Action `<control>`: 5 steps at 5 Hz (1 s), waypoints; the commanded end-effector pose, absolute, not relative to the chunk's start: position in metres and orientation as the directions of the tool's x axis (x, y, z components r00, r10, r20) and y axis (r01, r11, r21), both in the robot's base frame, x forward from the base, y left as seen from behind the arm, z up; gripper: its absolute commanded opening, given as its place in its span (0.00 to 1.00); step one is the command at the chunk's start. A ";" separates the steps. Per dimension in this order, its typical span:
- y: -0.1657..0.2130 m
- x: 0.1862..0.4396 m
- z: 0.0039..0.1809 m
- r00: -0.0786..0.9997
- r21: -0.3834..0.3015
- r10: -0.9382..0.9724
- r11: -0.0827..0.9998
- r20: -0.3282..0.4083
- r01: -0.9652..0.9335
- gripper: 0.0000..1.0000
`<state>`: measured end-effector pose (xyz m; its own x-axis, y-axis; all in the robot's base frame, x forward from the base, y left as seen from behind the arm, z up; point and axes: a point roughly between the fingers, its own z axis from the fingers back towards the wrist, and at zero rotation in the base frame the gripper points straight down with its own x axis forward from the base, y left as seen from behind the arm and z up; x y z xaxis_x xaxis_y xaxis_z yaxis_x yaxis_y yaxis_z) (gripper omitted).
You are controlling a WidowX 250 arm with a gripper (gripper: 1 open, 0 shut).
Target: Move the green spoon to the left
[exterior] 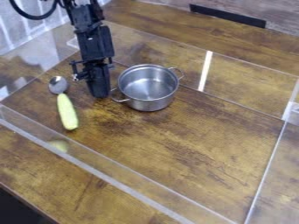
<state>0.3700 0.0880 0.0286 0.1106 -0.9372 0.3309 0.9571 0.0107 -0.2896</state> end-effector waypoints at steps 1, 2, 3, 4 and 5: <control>0.106 0.383 0.047 0.068 -0.230 -0.943 -0.009 0.326 0.973 0.00; 0.119 0.383 0.055 0.059 -0.230 -0.941 -0.020 0.333 0.973 1.00; 0.131 0.382 0.063 0.048 -0.231 -0.939 -0.034 0.341 0.972 1.00; 0.135 0.386 0.068 0.081 -0.226 -0.935 0.002 0.345 0.974 1.00; 0.137 0.389 0.072 0.114 -0.224 -0.929 0.035 0.353 0.974 1.00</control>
<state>0.3870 0.1262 0.0519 0.1149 -0.9230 0.3672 0.9600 0.0082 -0.2798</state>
